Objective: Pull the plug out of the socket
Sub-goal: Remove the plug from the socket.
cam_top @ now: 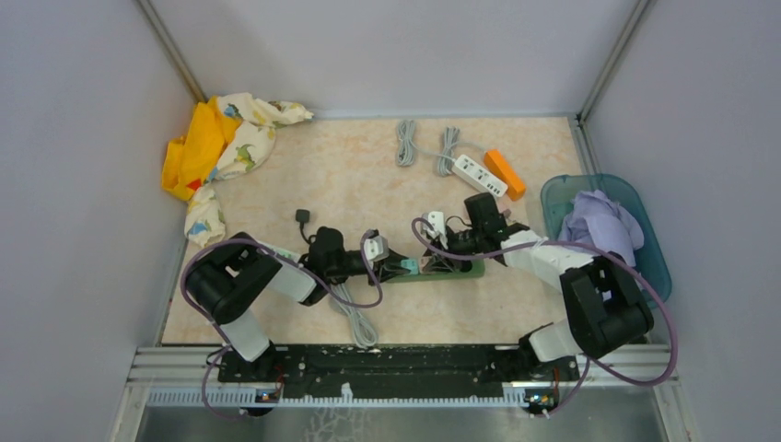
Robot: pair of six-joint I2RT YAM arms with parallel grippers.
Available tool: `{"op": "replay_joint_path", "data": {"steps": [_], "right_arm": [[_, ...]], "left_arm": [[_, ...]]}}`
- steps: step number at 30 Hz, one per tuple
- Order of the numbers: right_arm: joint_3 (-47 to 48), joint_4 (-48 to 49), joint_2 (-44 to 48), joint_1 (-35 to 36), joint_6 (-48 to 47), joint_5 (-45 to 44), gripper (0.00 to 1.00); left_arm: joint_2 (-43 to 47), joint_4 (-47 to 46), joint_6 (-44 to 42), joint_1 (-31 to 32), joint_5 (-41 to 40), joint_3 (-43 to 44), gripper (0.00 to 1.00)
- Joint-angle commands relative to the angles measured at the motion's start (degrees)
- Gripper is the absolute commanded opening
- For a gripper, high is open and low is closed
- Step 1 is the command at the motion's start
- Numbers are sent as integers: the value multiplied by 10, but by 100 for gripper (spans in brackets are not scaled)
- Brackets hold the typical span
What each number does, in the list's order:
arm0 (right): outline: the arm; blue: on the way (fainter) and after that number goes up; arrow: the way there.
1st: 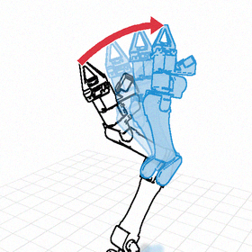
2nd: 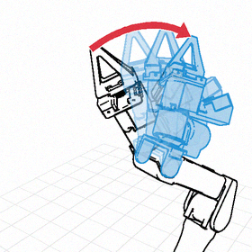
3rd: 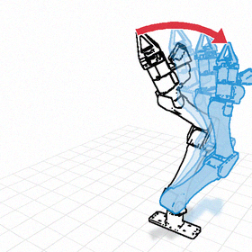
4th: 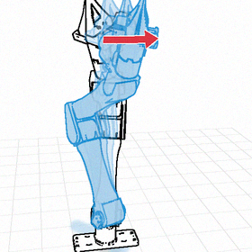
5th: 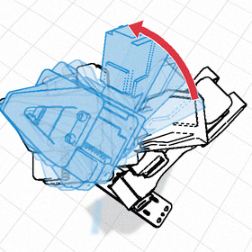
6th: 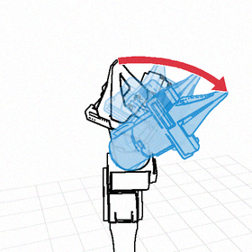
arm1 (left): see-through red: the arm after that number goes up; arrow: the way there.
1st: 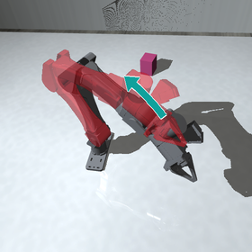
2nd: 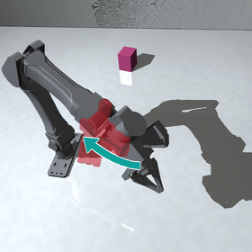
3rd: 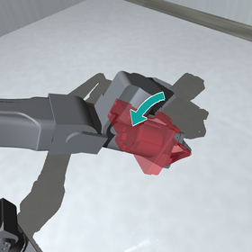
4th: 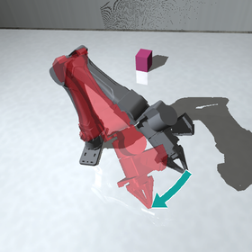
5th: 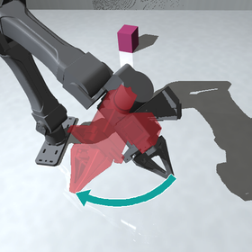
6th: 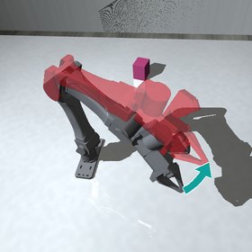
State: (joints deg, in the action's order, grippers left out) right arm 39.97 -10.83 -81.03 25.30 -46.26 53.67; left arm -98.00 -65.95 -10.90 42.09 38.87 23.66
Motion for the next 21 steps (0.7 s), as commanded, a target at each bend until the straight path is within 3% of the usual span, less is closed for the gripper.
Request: {"op": "replay_joint_path", "data": {"steps": [1,5,9,12,14,18,21], "right_arm": [[7,168,38,23,147,43,0],[10,128,37,-13,99,49,0],[33,-25,36,-31,-51,89,0],[33,-70,31,-20,-116,151,0],[33,-57,32,4,-102,146,0],[23,49,33,28,22,117,0],[36,38,33,23,19,84,0]], "left_arm": [[-18,33,-11,2,-21,7,1],[-17,35,-11,2,-21,6,1],[-15,32,-11,2,-21,4,1],[-17,33,-11,2,-20,7,1],[-16,34,-11,2,-19,6,1],[-15,33,-11,2,-20,5,1],[-15,32,-11,2,-20,3,1]]}}
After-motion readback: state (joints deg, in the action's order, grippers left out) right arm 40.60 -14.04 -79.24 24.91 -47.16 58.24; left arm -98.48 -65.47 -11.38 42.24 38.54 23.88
